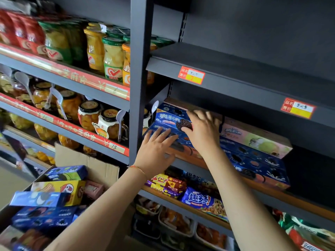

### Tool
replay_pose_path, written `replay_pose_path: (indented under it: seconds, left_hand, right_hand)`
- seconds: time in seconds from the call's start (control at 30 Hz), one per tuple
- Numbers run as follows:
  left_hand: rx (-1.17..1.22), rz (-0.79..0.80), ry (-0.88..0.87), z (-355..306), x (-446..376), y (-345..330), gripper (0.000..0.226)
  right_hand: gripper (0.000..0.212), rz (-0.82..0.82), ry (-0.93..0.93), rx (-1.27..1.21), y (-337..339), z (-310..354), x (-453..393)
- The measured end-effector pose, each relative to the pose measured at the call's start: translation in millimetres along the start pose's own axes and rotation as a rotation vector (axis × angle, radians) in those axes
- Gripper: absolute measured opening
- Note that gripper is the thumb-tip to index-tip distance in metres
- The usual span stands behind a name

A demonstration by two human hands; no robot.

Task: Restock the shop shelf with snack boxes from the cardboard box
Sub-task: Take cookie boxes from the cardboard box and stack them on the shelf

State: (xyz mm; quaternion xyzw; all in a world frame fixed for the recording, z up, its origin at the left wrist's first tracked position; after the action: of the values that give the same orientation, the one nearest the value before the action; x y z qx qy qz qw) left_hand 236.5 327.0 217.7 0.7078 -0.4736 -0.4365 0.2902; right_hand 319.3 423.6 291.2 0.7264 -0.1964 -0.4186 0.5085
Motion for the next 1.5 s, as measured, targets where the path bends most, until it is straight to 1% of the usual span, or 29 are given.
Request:
replay_pose_path:
  seconds: [0.07, 0.1, 0.13, 0.2, 0.23, 0.27, 0.33, 0.4, 0.5, 0.57, 0.63, 0.73, 0.8, 0.87, 0.97, 1.1, 1.2, 1.27, 1.33, 1.4, 1.47, 1.5]
  left_hand:
    - [0.085, 0.027, -0.018, 0, 2, 6, 0.062]
    - [0.172, -0.012, -0.036, 0, 5, 16, 0.061]
    - [0.262, -0.087, -0.06, 0, 11, 31, 0.057]
    - [0.388, -0.314, -0.081, 10, 36, 63, 0.041]
    - [0.431, -0.411, -0.045, 24, 53, 73, 0.033]
    - [0.471, -0.47, 0.032, 42, 71, 78, 0.027]
    - [0.53, -0.502, 0.272, 98, 108, 67, 0.024]
    - [0.535, -0.471, 0.535, 164, 150, 42, 0.017]
    - [0.553, -0.376, 0.895, 247, 220, 3, 0.016]
    - [0.567, -0.328, 1.09, 288, 264, -18, 0.017]
    - [0.588, -0.313, 1.233, 318, 302, -32, 0.017]
    - [0.593, -0.314, 1.345, 353, 341, -46, 0.022]
    - [0.643, -0.338, 1.417, 376, 359, -53, 0.024]
    - [0.696, -0.355, 1.451, 395, 367, -59, 0.03]
    - [0.858, -0.381, 1.52, 422, 377, -76, 0.038]
    - [1.05, -0.472, 1.581, 444, 386, -91, 0.037]
    - [1.146, -0.528, 1.578, 452, 392, -101, 0.035]
    - [1.202, -0.558, 1.574, 455, 394, -107, 0.034]
    - [1.232, -0.577, 1.566, 457, 395, -108, 0.033]
    - [1.263, -0.605, 1.557, 457, 395, -105, 0.03]
    - [1.33, -0.649, 1.547, 455, 392, -101, 0.03]
    - [1.374, -0.664, 1.54, 451, 388, -99, 0.032]
  right_hand:
    - [0.059, -0.062, 0.03, -0.063, 9, 7, 7]
    - [0.054, -0.134, 0.048, -0.121, 19, 13, 13]
    - [0.047, -0.223, 0.071, -0.197, 30, 19, 21]
    - [0.03, -0.374, 0.15, -0.377, 50, 40, 43]
    - [0.025, -0.389, 0.197, -0.476, 52, 56, 55]
    - [0.024, -0.347, 0.231, -0.577, 47, 73, 64]
    - [0.026, -0.141, 0.258, -0.737, 14, 115, 78]
    - [0.026, 0.132, 0.272, -0.817, -40, 165, 92]
    - [0.017, 0.508, 0.24, -0.85, -131, 236, 119]
    - [0.017, 0.726, 0.199, -0.822, -190, 276, 140]
    - [0.02, 0.848, 0.186, -0.797, -237, 313, 159]
    - [0.025, 0.996, 0.137, -0.752, -286, 351, 183]
    - [0.028, 1.074, 0.094, -0.753, -307, 375, 191]
    - [0.035, 1.074, 0.099, -0.734, -318, 398, 187]
    - [0.046, 1.048, 0.193, -0.678, -331, 439, 174]
    - [0.056, 0.864, 0.319, -0.63, -337, 495, 149]
    - [0.066, 0.824, 0.471, -0.51, -346, 526, 152]
    - [0.07, 0.785, 0.518, -0.409, -353, 532, 154]
    - [0.068, 0.726, 0.543, -0.353, -352, 533, 152]
    - [0.06, 0.71, 0.525, -0.385, -345, 530, 147]
    - [0.042, 0.805, 0.382, -0.546, -341, 516, 140]
    - [0.035, 0.91, 0.272, -0.667, -341, 506, 141]
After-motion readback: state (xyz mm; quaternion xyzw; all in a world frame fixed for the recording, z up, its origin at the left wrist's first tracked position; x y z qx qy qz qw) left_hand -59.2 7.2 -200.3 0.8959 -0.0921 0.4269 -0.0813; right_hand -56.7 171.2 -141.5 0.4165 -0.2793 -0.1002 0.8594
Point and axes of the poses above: each hand's wrist, its own x-axis away from the middle knuckle, its own y-axis out of the back of the hand, z = x × y, the point moved 10 cm from there along -x, towards the middle knuckle, and after that the axes turned 9 degrees about x, right-handed, at the moved point
